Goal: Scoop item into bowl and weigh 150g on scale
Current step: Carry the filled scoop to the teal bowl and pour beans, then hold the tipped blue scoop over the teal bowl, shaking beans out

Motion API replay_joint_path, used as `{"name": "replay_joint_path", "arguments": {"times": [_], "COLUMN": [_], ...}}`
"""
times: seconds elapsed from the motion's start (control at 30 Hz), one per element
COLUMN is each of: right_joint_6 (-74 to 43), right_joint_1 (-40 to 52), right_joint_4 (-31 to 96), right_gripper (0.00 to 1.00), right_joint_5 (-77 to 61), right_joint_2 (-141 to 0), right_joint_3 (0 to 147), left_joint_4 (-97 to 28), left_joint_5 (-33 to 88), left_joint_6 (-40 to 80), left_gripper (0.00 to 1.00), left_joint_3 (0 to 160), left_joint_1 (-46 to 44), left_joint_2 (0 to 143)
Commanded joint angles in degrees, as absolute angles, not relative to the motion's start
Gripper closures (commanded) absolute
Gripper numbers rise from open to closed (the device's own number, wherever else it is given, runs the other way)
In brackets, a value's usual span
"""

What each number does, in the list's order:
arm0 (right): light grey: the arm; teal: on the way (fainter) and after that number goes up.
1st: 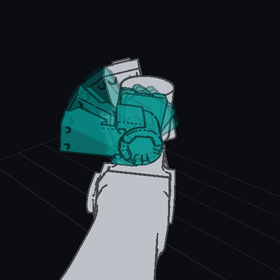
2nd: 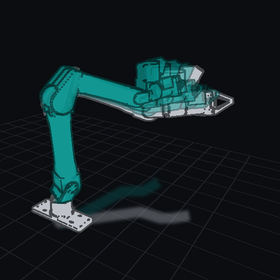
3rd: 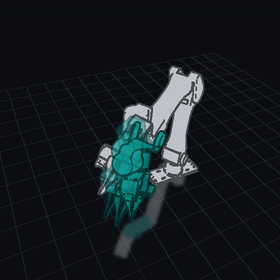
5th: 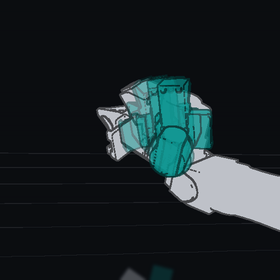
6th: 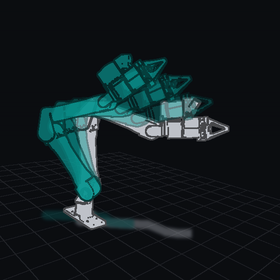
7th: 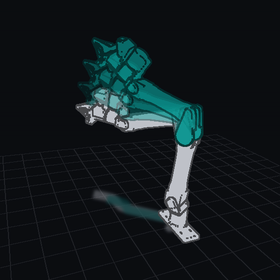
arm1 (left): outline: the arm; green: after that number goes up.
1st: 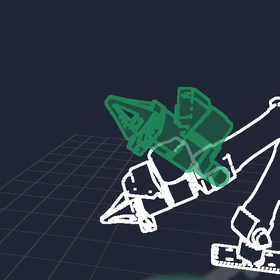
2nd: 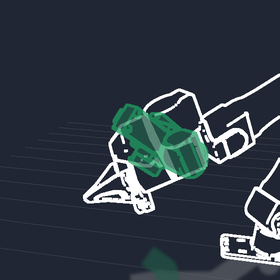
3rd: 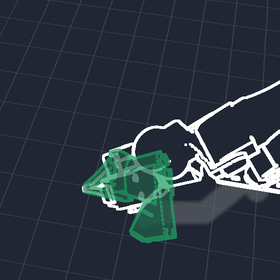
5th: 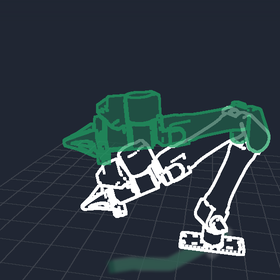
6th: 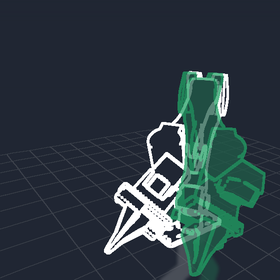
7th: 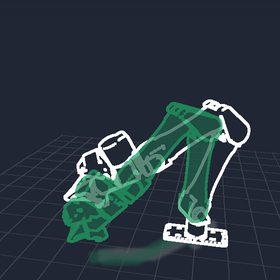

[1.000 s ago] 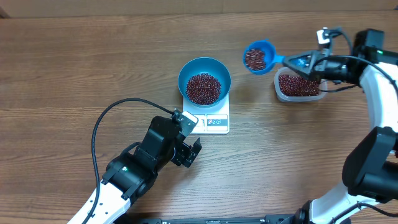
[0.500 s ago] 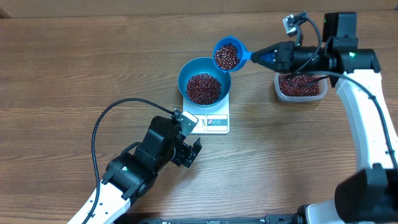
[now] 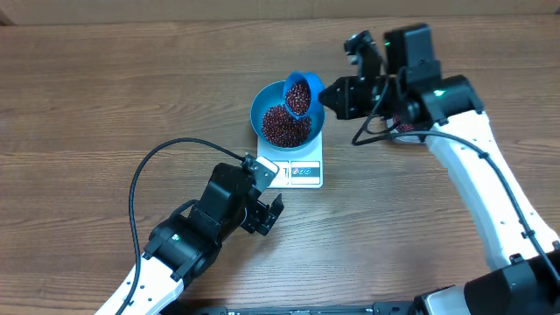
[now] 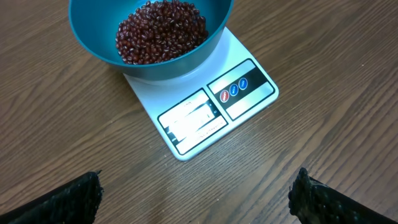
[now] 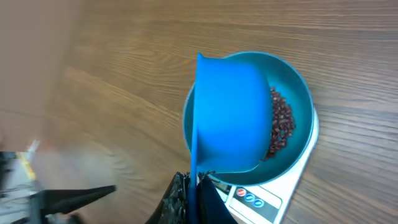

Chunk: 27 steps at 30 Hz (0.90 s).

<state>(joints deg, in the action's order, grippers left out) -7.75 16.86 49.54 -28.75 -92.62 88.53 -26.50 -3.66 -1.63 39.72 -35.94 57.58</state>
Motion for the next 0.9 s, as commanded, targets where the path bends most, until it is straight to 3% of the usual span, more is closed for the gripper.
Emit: {"name": "replay_joint_path", "arguments": {"times": [0.0,0.27,0.87], "right_joint_6": [-7.9,-7.4,-7.1], "right_joint_1": [20.3,25.8,31.8], "right_joint_4": [49.5,50.0,50.0], "right_gripper": [0.96,0.96,0.96], "right_joint_5": [-17.0,-3.4,5.5], "right_joint_2": [-91.4,-91.4,-91.4], "right_joint_3": [89.8,89.8,89.8], "left_joint_4": [-26.4,-26.4,-26.4], "left_joint_5": [-3.4,-3.4,-3.4], "left_joint_6": [-1.3,-1.3,-1.3], "left_gripper": [0.0,0.0,0.0], "left_joint_3": [39.4,39.4,39.4], "left_joint_1": [-35.6,-35.6,-35.6], "left_joint_2": [56.9,56.9,56.9]}}
